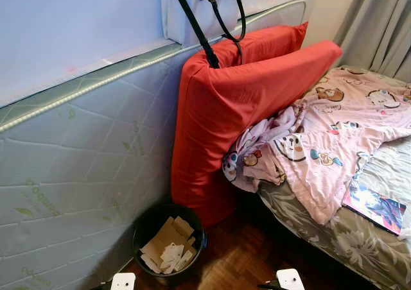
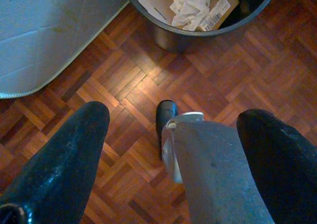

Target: Clean up the room

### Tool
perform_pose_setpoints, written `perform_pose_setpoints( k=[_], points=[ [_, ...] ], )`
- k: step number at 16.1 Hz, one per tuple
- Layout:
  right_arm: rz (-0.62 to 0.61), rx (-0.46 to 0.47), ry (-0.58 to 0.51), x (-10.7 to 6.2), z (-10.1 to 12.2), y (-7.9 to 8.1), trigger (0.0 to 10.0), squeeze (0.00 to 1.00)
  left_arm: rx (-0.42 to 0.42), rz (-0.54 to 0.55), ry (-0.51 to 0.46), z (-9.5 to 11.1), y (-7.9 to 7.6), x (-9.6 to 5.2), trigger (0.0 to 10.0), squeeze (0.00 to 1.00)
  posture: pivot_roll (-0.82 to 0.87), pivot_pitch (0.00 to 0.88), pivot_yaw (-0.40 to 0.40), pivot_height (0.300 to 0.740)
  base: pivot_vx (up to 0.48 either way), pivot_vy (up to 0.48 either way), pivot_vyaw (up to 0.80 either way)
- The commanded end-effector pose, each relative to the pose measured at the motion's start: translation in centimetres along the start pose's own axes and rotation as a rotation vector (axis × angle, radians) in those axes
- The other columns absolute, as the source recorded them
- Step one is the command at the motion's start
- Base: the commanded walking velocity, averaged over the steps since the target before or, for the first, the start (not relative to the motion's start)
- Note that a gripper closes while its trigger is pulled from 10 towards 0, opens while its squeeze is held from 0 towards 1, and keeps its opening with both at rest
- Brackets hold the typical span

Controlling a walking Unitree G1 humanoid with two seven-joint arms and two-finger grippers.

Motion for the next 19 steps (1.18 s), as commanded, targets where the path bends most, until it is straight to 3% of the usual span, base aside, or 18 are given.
perform_pose_setpoints(
  k=[1,7,9,19],
  points=[
    [-0.121,0.22,-0.112,-0.42,1.48,-5.39,10.0,0.0,0.036,-0.061,0.036,2.75,-2.35,0.94,10.0,0.0,-0.09,0.0,-0.006,0.74,0.0,0.0,0.0],
    [-0.121,0.22,-0.112,-0.42,1.48,-5.39,10.0,0.0,0.036,-0.061,0.036,2.75,-2.35,0.94,10.0,0.0,-0.09,0.0,-0.006,0.74,0.0,0.0,0.0],
    [-0.084,0.281,-0.133,-0.34,1.96,-5.19,10.0,0.0,0.042,-0.052,0.019,3.29,-2.36,1.01,10.0,0.0,-0.07,0.0,-0.017,0.74,0.0,0.0,0.0],
    [-0.087,0.288,-0.132,-0.33,2.0,-5.2,10.0,0.0,0.039,-0.043,0.012,3.4,-2.28,1.02,10.0,0.0,-0.07,0.0,-0.017,0.74,0.0,0.0,0.0]
  ],
)
Point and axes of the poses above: a point about 5 cm out from each wrist's last joint towards the gripper, its own x axis pointing out of the wrist towards the gripper, its own z axis along the axis of the wrist's last joint, y = z × x, the point moved 2 cm from there along x, pointing out of the wrist towards the gripper, and after that the axes turned 13 degrees about -x, right-handed, at the moved point
